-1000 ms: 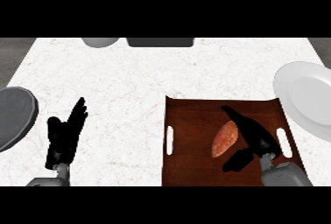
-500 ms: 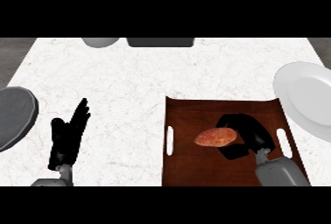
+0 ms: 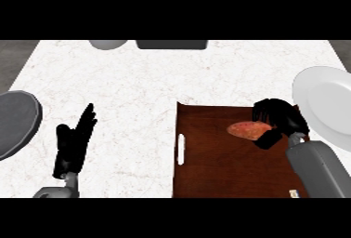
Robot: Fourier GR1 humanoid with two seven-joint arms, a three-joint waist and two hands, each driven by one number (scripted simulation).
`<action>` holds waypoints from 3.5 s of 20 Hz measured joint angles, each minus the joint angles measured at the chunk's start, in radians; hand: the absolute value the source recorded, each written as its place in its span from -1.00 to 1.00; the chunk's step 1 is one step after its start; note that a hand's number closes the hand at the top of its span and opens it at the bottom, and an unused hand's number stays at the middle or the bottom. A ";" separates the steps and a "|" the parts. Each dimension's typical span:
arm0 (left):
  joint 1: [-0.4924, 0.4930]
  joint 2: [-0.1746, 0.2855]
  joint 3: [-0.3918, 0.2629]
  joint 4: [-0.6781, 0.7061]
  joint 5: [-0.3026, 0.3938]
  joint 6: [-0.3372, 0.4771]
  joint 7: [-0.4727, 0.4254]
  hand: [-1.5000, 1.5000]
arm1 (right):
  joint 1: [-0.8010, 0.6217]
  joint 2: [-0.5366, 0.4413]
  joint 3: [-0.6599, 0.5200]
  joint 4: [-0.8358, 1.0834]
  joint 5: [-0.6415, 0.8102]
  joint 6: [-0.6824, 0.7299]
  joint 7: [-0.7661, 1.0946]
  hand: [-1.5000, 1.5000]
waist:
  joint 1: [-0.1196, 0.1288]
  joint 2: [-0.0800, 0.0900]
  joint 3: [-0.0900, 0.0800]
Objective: Pick the sweet potato from the tray and place it in the plate
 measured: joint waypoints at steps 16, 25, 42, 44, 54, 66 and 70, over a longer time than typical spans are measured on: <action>0.012 -0.008 0.013 -0.007 -0.008 0.004 0.007 0.00 | -0.078 -0.117 -0.222 -0.167 0.064 -0.289 0.031 1.00 | -0.021 -0.007 -0.001; -0.010 -0.007 0.029 0.025 -0.008 -0.017 -0.009 0.00 | -0.091 -0.188 -0.381 -0.115 0.029 -0.304 0.066 1.00 | -0.010 -0.003 -0.001; -0.046 -0.033 0.017 0.020 -0.036 -0.018 0.018 0.00 | -0.294 -0.342 -0.479 0.605 0.051 -0.320 -0.201 1.00 | 0.016 0.007 0.001; -0.052 -0.031 0.019 0.017 -0.035 -0.020 0.027 0.00 | -0.301 -0.352 -0.486 0.672 0.040 -0.279 -0.239 1.00 | 0.018 0.008 0.002; -0.038 -0.036 0.024 0.032 -0.027 -0.032 -0.008 0.00 | -0.341 -0.416 -0.491 0.885 0.037 -0.128 -0.439 -1.00 | 0.024 0.012 0.003; -0.014 -0.045 0.014 0.003 -0.047 -0.013 0.003 0.00 | -0.338 -0.465 -0.806 0.938 -0.309 0.068 -0.692 -1.00 | 0.005 0.006 0.004; -0.024 -0.038 0.027 0.022 -0.035 -0.027 -0.005 0.00 | -0.303 -0.505 -0.839 0.966 -0.353 0.161 -0.740 -1.00 | 0.011 0.009 0.004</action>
